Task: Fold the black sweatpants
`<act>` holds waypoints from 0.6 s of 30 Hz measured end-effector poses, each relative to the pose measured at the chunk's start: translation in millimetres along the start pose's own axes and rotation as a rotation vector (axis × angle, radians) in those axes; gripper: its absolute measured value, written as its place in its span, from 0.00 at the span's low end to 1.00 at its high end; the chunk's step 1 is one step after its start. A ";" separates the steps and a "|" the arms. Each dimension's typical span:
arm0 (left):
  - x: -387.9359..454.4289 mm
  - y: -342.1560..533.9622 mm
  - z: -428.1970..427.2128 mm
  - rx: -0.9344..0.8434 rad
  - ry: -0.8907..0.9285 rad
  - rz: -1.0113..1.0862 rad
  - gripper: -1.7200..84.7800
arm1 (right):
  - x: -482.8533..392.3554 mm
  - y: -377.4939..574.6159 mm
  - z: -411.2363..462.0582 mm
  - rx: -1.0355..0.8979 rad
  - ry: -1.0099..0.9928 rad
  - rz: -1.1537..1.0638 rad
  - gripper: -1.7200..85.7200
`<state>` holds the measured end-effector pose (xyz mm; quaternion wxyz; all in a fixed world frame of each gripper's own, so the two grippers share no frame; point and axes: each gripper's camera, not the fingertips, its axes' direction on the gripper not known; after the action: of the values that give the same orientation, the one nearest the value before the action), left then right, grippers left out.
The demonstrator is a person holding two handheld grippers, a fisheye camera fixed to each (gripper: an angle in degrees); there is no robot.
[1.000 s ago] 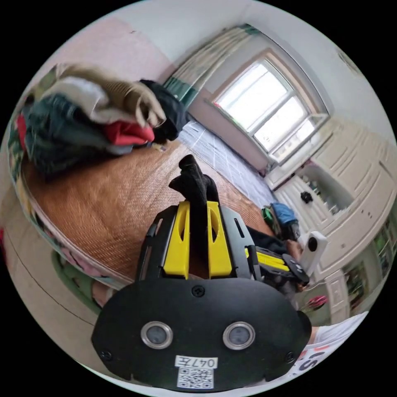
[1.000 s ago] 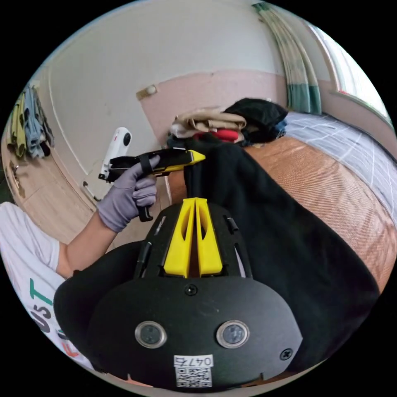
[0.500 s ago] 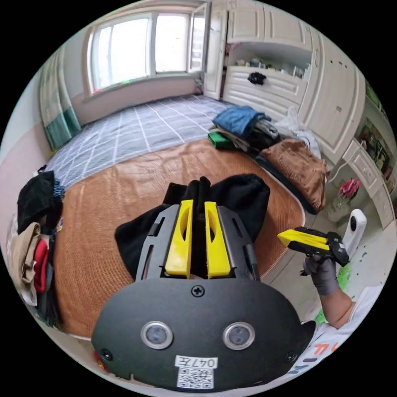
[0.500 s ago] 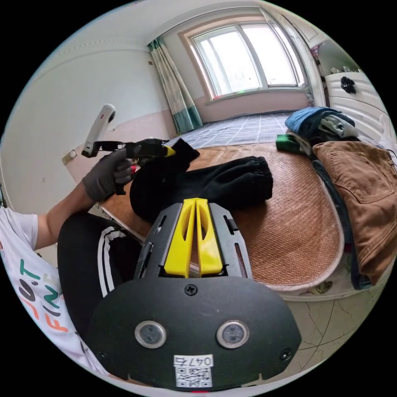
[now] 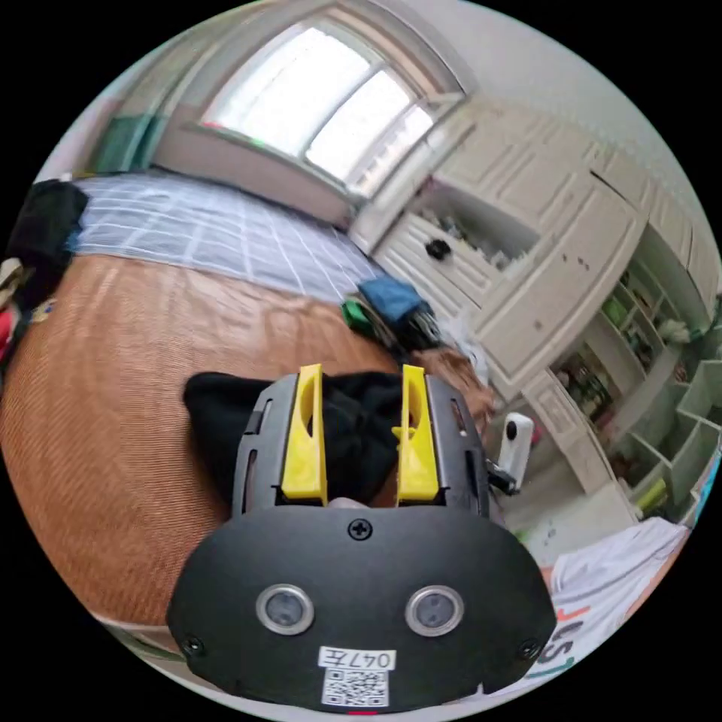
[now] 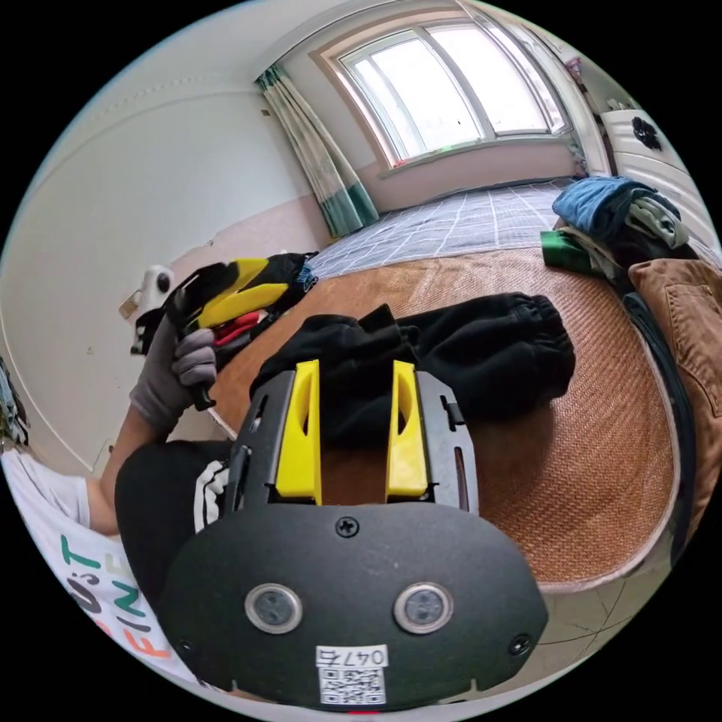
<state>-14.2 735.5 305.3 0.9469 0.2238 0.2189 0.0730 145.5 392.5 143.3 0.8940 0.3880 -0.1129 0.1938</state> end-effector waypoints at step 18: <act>-44.3 -34.7 -40.1 -0.138 -0.027 0.097 0.13 | -64.7 -51.1 15.8 0.034 0.179 -0.162 0.02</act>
<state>-70.4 709.9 274.1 0.9583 0.1694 0.1893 0.1306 108.7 332.2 98.0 0.9065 0.3921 0.0021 0.1567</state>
